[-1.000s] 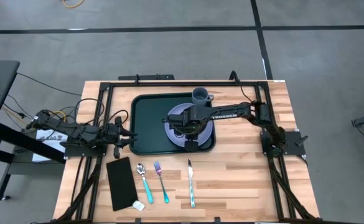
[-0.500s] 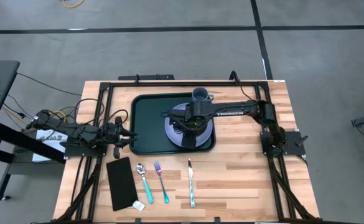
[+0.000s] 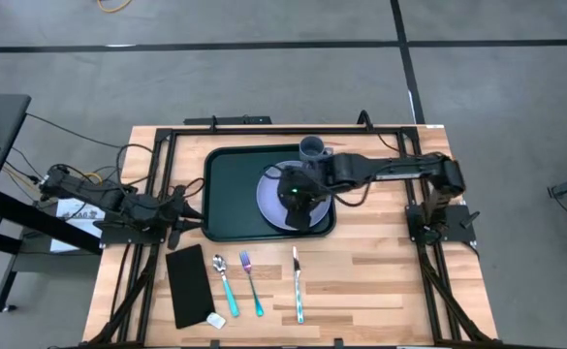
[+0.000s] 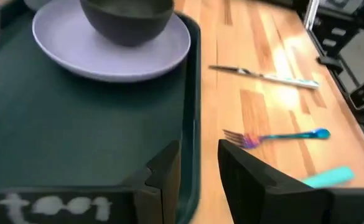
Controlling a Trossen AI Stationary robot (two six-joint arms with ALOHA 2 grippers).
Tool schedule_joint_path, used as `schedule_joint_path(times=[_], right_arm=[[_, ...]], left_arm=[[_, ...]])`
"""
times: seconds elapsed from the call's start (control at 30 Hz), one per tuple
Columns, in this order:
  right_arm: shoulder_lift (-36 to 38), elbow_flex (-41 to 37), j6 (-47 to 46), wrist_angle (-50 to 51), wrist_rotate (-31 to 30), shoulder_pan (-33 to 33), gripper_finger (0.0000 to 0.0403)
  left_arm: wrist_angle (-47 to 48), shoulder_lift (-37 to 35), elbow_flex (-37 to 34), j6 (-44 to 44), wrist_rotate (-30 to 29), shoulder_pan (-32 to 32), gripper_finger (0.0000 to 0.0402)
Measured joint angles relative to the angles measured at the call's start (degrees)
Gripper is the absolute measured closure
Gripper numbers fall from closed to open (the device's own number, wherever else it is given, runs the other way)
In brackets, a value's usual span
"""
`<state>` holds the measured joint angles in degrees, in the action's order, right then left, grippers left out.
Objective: Set up tray
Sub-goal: Put the black napkin on the black serving tray to the left of the purple plate
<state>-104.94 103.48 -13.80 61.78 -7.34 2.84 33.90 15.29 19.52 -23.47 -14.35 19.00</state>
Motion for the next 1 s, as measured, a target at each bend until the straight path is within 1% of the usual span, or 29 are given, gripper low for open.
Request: schedule_joint_path(times=[0.1,0.2,0.3,0.4,0.53,0.77,1.0], right_arm=[[4.5,-8.6,-4.0,-4.9,-0.1,0.1,0.0173],[9.5,-17.9,-9.0,-10.8,0.4,0.1,0.0173],[13.5,-24.8,-13.9,-15.8,1.3,0.6,0.0173],[16.4,-28.8,-16.4,-18.4,1.4,1.6,0.0173],[17.8,-30.2,-16.7,-18.9,0.1,2.9,0.0173],[17.8,-30.2,-15.8,-18.8,-0.3,4.1,0.0173],[17.8,-30.2,-12.7,-18.0,-0.3,4.3,0.0173]], left_arm=[[2.5,5.7,3.8,-1.9,2.7,0.0,0.0306],[5.4,11.9,6.4,-1.3,8.9,0.1,0.0306],[12.8,19.5,9.5,-3.2,15.7,0.1,0.0306],[21.0,26.7,12.2,-7.1,20.6,0.1,0.0306],[27.1,33.4,13.4,-10.2,21.6,0.2,0.0306],[24.9,39.8,13.6,-15.3,21.6,0.3,0.0306],[20.8,43.1,13.6,-18.8,23.4,1.0,0.0306]])
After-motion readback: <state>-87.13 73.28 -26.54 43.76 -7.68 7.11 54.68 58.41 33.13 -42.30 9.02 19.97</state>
